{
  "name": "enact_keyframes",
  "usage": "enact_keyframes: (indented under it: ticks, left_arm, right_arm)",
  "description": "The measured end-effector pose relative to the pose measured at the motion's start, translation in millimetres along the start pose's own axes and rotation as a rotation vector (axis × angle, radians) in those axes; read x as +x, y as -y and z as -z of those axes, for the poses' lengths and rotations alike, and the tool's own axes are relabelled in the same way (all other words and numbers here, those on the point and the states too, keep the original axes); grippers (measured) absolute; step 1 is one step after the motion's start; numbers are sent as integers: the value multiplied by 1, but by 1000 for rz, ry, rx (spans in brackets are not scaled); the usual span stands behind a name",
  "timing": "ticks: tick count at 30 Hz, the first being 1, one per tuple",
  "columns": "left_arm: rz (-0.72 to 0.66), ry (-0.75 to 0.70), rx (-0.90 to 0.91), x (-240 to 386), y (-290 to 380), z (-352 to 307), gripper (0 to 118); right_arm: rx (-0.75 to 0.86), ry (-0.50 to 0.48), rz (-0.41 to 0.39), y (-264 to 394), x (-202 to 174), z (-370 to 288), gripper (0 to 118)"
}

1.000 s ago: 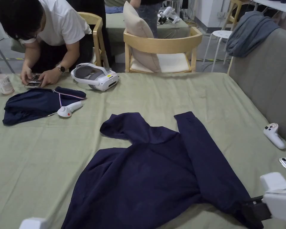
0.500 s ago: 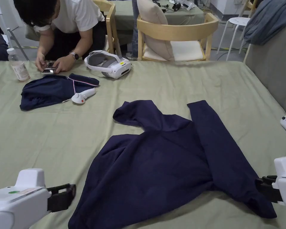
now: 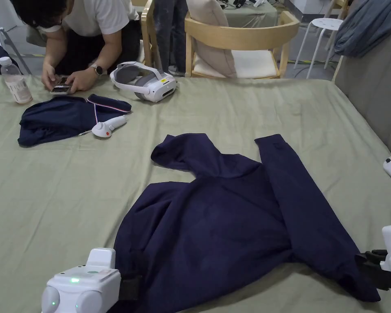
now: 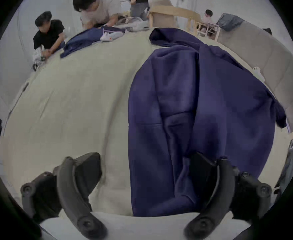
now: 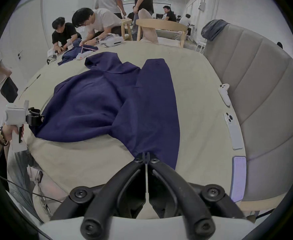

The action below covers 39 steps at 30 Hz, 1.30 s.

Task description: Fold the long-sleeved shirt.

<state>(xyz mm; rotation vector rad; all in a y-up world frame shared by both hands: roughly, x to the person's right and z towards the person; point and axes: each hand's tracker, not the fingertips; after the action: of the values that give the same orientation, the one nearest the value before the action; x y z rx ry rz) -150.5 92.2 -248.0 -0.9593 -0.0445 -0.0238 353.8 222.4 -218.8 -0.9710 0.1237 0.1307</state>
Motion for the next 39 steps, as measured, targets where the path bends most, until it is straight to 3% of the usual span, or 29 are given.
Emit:
enact_keyframes:
  ticks: [3, 5, 7, 8, 10, 15, 20, 21, 23, 24, 27, 35, 38, 39]
  left_arm:
    - [-7, -5, 6, -12, 2, 12, 99]
    - [59, 4, 4, -5, -1, 1, 87]
    - [178, 4, 63, 11, 0, -11, 37]
    - [291, -86, 63, 16, 4, -12, 7]
    - [289, -14, 36, 19, 6, -19, 7]
    - [31, 78, 138, -15, -10, -52, 7]
    - [38, 77, 240, -34, -34, -77, 7]
    - [18, 92, 249, -29, -40, -87, 7]
    - [-8, 103, 260, -29, -48, -91, 7]
    - [-18, 104, 266, -28, -51, -92, 7]
    - [-22, 96, 278, -23, -52, -93, 7]
    - [-91, 90, 241, -24, -55, -89, 7]
    - [-88, 92, 229, -30, -53, -87, 7]
    - [-92, 93, 228, -30, -53, -87, 7]
  right_arm:
    - [-7, 5, -9, -4, -2, 6, 0]
    - [-8, 8, -14, -9, -8, 8, 0]
    - [-3, 5, -27, -18, -12, 12, 0]
    - [1, -4, -35, -24, -14, 14, 0]
    - [9, -19, -45, -40, -17, 22, 0]
    - [60, -31, -112, -103, -26, 42, 0]
    - [118, -88, -105, -204, -29, 90, 0]
    - [121, -114, -105, -224, -30, 105, 13]
    - [120, -131, -93, -257, -32, 133, 69]
    - [115, -131, -93, -273, -37, 145, 90]
    - [66, -115, -115, -306, -45, 189, 76]
    - [-191, -135, -347, -327, -90, 288, 77]
    - [-274, -90, -451, -319, -104, 308, 75]
    - [-363, -68, -483, -312, -110, 316, 51]
